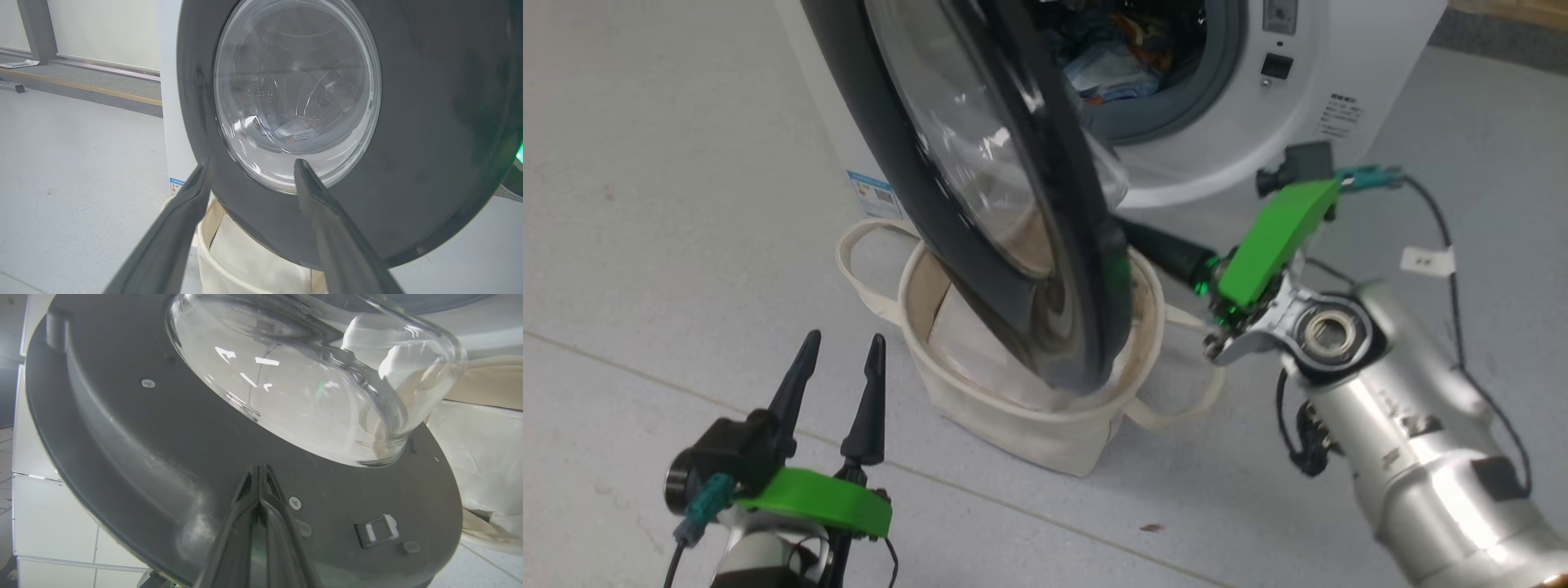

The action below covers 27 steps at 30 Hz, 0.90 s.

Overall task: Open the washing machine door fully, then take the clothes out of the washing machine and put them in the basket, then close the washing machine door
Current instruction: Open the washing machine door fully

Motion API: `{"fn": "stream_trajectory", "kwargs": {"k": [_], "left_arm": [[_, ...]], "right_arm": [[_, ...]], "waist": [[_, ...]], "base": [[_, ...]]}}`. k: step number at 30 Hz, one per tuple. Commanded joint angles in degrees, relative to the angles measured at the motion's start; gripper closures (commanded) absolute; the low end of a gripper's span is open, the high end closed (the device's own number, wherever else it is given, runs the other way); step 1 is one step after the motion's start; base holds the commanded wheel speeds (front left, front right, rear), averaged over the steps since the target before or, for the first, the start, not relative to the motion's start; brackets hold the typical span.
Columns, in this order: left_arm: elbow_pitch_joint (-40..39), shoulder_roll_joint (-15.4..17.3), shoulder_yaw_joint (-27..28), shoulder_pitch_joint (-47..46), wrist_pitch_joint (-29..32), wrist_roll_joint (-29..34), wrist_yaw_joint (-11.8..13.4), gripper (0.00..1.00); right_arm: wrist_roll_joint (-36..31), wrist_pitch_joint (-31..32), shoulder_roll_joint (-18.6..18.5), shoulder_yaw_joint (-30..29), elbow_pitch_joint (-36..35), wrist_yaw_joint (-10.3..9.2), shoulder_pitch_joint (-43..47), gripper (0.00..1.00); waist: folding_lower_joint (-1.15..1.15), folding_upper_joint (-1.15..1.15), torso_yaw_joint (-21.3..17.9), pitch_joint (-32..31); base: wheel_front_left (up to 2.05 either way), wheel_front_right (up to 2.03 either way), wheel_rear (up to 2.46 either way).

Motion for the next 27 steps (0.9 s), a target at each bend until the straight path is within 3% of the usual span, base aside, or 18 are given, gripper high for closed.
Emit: {"fn": "stream_trajectory", "kwargs": {"k": [1, 11, 27], "left_arm": [[-1.53, 1.32, 1.89, -0.75, -0.69, 0.51, -0.21, 0.0], [-1.06, 2.2, 3.46, 1.54, -0.69, 0.24, -0.25, 0.0], [-0.9, 2.92, 5.86, 1.97, -0.69, -0.28, -0.27, 0.0]], "right_arm": [[-0.45, -0.3, 2.0, 1.08, -1.75, 0.07, 0.19, 1.0], [2.26, -4.25, 4.53, 9.62, -2.29, 0.07, 3.25, 1.0], [13.13, -21.06, 4.68, 29.54, -3.2, 0.07, 2.62, 1.0]], "waist": [[0.0, 0.0, 0.32, -0.41], [0.0, 0.0, 1.01, -3.39], [0.0, 0.0, 1.9, -3.81]], "base": [[0.0, 0.0, 0.0], [0.0, 0.0, 0.0], [0.0, 0.0, 0.0]]}}
